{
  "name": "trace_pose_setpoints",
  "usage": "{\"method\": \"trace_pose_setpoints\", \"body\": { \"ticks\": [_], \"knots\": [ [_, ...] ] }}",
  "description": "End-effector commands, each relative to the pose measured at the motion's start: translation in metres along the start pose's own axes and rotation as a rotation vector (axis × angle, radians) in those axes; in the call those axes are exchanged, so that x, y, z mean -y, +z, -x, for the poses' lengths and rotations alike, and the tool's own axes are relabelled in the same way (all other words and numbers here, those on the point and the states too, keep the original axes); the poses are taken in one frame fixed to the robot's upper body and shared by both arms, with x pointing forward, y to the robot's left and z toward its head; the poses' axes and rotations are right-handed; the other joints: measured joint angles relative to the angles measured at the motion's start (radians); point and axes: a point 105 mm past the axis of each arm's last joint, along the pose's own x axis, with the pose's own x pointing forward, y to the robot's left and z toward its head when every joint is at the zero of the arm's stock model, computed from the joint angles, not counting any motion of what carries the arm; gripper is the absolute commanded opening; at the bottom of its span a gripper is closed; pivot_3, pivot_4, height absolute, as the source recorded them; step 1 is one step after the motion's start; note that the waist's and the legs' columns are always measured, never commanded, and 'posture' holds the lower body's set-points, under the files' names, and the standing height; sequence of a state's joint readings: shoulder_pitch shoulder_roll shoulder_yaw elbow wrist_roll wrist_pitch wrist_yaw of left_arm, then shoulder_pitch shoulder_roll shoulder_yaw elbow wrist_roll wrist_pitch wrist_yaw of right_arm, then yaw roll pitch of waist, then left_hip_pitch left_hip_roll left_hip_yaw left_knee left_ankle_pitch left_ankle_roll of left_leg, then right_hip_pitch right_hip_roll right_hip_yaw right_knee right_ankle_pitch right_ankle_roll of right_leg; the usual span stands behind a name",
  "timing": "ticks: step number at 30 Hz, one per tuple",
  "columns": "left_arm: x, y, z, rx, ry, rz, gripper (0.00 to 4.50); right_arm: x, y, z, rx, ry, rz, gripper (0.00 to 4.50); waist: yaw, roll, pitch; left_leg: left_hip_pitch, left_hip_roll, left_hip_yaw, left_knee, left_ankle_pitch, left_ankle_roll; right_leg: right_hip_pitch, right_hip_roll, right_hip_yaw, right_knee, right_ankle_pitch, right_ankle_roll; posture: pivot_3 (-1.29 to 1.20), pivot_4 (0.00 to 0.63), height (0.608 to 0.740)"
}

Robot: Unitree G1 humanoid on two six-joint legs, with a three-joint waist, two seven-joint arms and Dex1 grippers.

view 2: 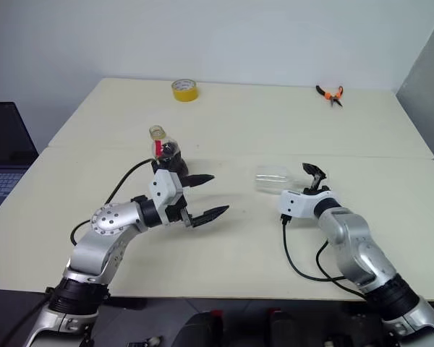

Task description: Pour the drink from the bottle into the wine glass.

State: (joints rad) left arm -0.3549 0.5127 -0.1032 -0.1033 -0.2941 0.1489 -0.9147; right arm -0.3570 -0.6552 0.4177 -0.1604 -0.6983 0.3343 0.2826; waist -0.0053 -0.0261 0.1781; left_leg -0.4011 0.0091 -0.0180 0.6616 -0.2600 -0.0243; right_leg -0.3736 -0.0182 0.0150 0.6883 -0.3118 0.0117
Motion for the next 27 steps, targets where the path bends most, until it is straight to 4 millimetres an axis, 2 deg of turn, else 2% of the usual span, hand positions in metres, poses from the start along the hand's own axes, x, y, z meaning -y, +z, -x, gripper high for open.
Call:
{"method": "trace_pose_setpoints", "body": {
  "ticks": [1, 8, 11, 13, 17, 21, 24, 27],
  "knots": [
    [0.001, 0.005, -0.005, 0.033, -0.014, -0.002, 4.46, 0.012, 0.002, -0.008, -0.003, -0.063, 0.054, 4.5, 0.0, 0.0, 0.0, 0.0, 0.0, 0.0, 0.0, 0.0, 0.0, 0.0, 0.0, 0.0, 0.0, 0.0, 0.0, 0.0, 0.15, 0.74],
    [0.002, 0.004, -0.013, 0.055, -0.006, 0.001, 4.46, 0.006, -0.012, -0.023, -0.059, -0.063, 0.08, 4.5, -0.002, 0.0, 0.0, 0.0, 0.0, -0.001, 0.0, -0.001, 0.002, 0.0, 0.0, 0.0, 0.003, 0.0, 0.0, 0.0, 0.15, 0.74],
    [0.002, 0.003, -0.014, 0.06, -0.004, 0.004, 4.5, 0.003, -0.009, -0.025, -0.057, -0.065, 0.066, 3.88, -0.003, 0.0, 0.0, 0.0, 0.0, 0.0, 0.001, -0.001, 0.002, -0.001, 0.0, 0.0, 0.003, 0.0, 0.0, 0.0, 0.15, 0.74],
    [0.002, 0.003, -0.014, 0.061, -0.003, 0.006, 4.5, 0.0, -0.01, -0.026, -0.065, -0.057, 0.056, 3.24, -0.005, 0.0, 0.0, 0.0, 0.0, 0.0, 0.0, -0.001, 0.002, -0.001, 0.0, 0.0, 0.003, 0.0, 0.0, 0.0, 0.15, 0.74],
    [0.003, 0.003, -0.015, 0.062, -0.004, 0.006, 4.5, 0.0, -0.011, -0.03, -0.074, -0.07, 0.044, 1.76, -0.006, 0.0, 0.0, 0.001, 0.001, 0.0, 0.001, -0.001, 0.002, -0.001, 0.0, 0.0, 0.003, 0.0, 0.0, 0.0, 0.15, 0.74],
    [0.004, 0.003, -0.012, 0.059, 0.0, 0.012, 4.5, 0.016, -0.011, -0.029, -0.085, -0.145, 0.01, 0.26, -0.007, 0.0, 0.0, 0.001, 0.001, 0.0, 0.0, -0.001, 0.002, -0.001, 0.0, 0.0, 0.004, 0.0, 0.0, 0.0, 0.15, 0.74],
    [0.007, -0.002, -0.006, 0.039, -0.004, 0.028, 4.5, 0.028, -0.01, -0.025, -0.078, -0.191, -0.011, 0.13, -0.009, 0.0, 0.0, 0.0, 0.001, 0.0, 0.0, -0.001, 0.002, -0.001, 0.0, 0.0, 0.004, 0.0, 0.0, 0.0, 0.15, 0.74],
    [-0.001, -0.005, 0.005, 0.031, 0.049, 0.062, 4.5, 0.043, -0.001, -0.017, -0.036, -0.243, -0.088, 0.13, -0.012, 0.0, 0.0, 0.0, 0.001, 0.0, 0.0, -0.001, 0.002, -0.002, 0.0, 0.0, 0.004, 0.0, 0.0, 0.0, 0.15, 0.74]
  ]
}}
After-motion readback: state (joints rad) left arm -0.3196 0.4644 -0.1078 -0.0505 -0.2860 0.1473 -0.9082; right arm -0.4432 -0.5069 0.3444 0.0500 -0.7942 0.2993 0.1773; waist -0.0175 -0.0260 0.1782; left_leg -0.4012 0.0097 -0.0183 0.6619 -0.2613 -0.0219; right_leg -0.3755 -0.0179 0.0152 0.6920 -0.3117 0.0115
